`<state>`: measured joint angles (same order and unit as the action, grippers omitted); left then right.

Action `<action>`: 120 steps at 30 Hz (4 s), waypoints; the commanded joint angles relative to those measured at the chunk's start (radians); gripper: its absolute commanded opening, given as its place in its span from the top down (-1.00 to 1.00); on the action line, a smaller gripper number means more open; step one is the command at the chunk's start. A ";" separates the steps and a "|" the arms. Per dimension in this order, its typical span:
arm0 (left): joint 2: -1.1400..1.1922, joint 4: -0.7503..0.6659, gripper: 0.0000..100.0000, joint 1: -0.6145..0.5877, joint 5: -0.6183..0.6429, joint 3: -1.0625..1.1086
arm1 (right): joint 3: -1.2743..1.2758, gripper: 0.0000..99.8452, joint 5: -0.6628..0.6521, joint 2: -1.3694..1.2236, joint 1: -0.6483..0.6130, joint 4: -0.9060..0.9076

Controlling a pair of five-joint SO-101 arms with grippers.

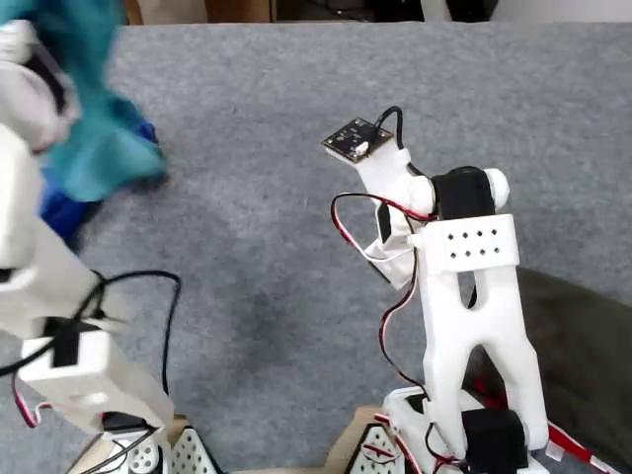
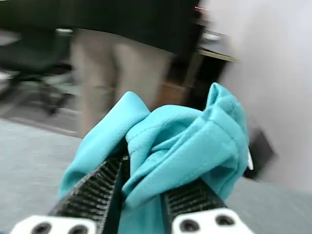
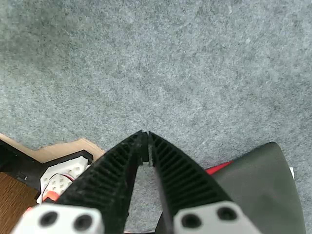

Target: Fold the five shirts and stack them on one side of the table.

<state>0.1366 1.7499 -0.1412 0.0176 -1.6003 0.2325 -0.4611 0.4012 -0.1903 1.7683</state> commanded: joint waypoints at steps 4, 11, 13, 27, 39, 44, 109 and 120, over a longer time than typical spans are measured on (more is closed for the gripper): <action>-0.035 0.009 0.96 0.256 0.005 0.273 | -0.047 0.99 0.000 0.007 -0.005 0.012; -0.061 0.009 0.96 0.328 0.005 0.543 | -0.048 0.99 0.000 0.007 -0.005 0.012; -0.081 0.009 0.95 0.322 -0.002 0.621 | -0.048 0.98 -0.002 0.007 -0.005 0.012; -0.403 0.008 0.43 0.072 -0.051 1.349 | -0.120 0.59 -0.028 -0.005 -0.021 0.012; -0.544 -0.189 0.43 -0.499 -0.118 1.869 | -0.507 0.59 -0.017 -0.456 -0.255 0.015; -0.545 -0.278 0.43 -0.657 -0.264 2.002 | -0.757 0.59 -0.015 -0.680 -0.381 0.015; -0.535 -0.302 0.43 0.126 0.310 1.944 | -1.015 0.54 0.026 -0.780 -0.248 0.012; -0.533 -0.368 0.51 0.037 0.331 2.059 | -0.941 0.54 -0.057 -0.779 0.004 0.009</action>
<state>-0.3790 1.3955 -0.0813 0.3429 0.4588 -0.7219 -0.4933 -0.4442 -0.2317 1.7683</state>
